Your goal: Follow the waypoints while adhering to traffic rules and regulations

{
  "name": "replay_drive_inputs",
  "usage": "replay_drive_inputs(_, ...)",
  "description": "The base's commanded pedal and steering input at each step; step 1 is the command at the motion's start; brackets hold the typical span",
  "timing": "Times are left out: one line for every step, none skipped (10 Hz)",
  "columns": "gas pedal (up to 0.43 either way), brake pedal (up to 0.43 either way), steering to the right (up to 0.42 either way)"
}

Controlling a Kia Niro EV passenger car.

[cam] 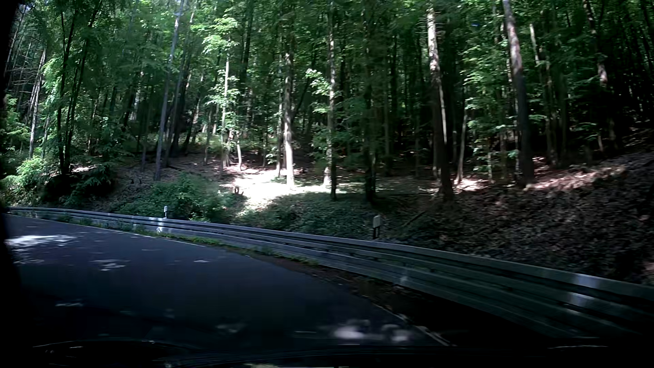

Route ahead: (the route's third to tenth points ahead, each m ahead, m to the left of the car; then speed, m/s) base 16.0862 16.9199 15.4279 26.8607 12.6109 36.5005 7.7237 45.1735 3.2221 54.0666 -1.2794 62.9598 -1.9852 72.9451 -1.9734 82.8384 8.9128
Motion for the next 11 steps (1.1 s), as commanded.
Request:
replay_drive_inputs(0.189,0.0,-0.231)
replay_drive_inputs(0.189,0.0,-0.236)
replay_drive_inputs(0.197,0.0,-0.247)
replay_drive_inputs(0.209,0.0,-0.257)
replay_drive_inputs(0.228,0.0,-0.267)
replay_drive_inputs(0.24,0.0,-0.272)
replay_drive_inputs(0.248,0.0,-0.275)
replay_drive_inputs(0.248,0.0,-0.278)
replay_drive_inputs(0.248,0.0,-0.278)
replay_drive_inputs(0.248,0.0,-0.273)
replay_drive_inputs(0.248,0.0,-0.267)
